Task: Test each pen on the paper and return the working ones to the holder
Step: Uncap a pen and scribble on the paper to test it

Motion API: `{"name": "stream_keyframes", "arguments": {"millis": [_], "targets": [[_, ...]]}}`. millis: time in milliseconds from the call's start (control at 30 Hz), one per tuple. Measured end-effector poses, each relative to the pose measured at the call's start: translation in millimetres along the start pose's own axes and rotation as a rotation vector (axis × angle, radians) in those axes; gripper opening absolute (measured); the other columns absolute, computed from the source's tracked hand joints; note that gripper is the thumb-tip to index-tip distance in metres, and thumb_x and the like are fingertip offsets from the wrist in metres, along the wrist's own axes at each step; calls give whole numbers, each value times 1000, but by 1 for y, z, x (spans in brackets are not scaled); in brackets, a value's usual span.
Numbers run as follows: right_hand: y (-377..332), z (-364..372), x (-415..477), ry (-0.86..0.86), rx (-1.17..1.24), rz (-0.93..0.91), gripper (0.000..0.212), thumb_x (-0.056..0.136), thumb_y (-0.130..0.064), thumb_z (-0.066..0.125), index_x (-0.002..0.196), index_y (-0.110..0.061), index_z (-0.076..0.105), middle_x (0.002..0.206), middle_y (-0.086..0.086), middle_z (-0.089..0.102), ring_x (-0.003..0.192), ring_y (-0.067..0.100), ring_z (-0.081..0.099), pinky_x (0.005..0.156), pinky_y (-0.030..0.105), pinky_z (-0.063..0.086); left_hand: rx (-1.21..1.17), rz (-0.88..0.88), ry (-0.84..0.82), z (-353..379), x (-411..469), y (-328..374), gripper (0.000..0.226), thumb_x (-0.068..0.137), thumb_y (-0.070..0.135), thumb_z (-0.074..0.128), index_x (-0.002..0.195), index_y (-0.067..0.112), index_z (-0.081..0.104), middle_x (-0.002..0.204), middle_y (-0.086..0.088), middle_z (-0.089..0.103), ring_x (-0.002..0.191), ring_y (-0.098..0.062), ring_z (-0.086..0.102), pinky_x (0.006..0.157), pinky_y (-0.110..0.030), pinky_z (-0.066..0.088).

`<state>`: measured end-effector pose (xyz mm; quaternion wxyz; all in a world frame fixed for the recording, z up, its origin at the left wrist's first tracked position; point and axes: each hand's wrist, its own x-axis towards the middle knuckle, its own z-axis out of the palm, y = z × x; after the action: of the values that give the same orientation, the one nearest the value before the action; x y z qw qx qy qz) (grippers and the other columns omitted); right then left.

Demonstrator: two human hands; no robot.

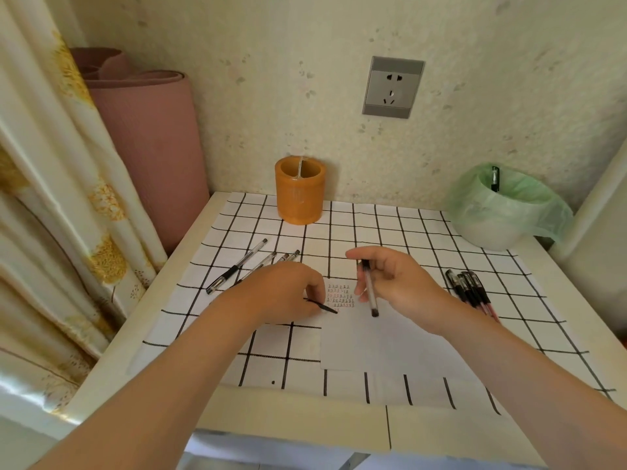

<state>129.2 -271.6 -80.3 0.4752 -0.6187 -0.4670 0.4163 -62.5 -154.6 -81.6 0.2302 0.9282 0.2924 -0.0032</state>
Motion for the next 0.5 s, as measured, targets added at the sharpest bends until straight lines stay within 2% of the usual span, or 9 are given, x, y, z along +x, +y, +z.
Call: {"name": "stream_keyframes", "arguments": {"millis": [67, 133, 167, 267, 367, 433, 500], "targets": [[3, 3, -2, 4, 7, -7, 28, 92, -1, 64, 115, -16, 65, 82, 12, 53, 72, 22, 62, 69, 32, 56, 7, 13, -26, 2, 0, 1, 11, 84, 30, 72, 95, 33, 72, 94, 21, 59, 89, -2, 57, 76, -24, 53], [5, 6, -5, 38, 27, 13, 16, 100, -17, 56, 108, -16, 69, 72, 8, 53, 64, 25, 60, 62, 36, 54, 19, 24, -43, 3, 1, 1, 12, 83, 31, 73, 95, 32, 73, 104, 18, 60, 100, -5, 57, 84, -29, 54], [8, 8, -5, 64, 26, 36, 22, 102, -18, 49, 104, -17, 71, 68, 6, 54, 59, 26, 59, 56, 36, 51, 23, 27, -54, 3, 1, 1, 13, 83, 32, 74, 96, 32, 73, 109, 16, 61, 104, -7, 56, 87, -31, 54], [13, 12, -6, 69, 14, 75, 32, 96, -3, 41, 104, -20, 66, 72, 11, 63, 58, 30, 62, 47, 31, 44, 35, 35, -69, 3, 0, 2, 20, 82, 34, 74, 102, 32, 73, 110, 14, 61, 104, -6, 55, 89, -30, 52], [19, 15, -5, 96, -29, 63, 20, 88, 6, 52, 97, -10, 62, 80, 13, 72, 62, 26, 68, 43, 28, 39, 20, 24, -74, 2, 0, 2, 23, 85, 38, 70, 106, 32, 71, 106, 14, 59, 103, -6, 53, 88, -26, 48], [23, 16, -3, 121, -81, 52, 13, 86, 5, 58, 88, -8, 60, 72, 12, 71, 57, 22, 65, 43, 24, 39, 9, 16, -74, 2, 0, 3, 28, 83, 42, 70, 110, 33, 69, 105, 14, 58, 101, -7, 53, 83, -25, 46], [27, 16, -1, 128, -118, 36, 11, 86, 2, 60, 80, -7, 58, 64, 11, 66, 52, 21, 58, 47, 26, 40, 29, 22, -76, 3, 1, 4, 41, 79, 47, 74, 117, 37, 63, 104, 15, 56, 100, -7, 52, 80, -25, 45]]}}
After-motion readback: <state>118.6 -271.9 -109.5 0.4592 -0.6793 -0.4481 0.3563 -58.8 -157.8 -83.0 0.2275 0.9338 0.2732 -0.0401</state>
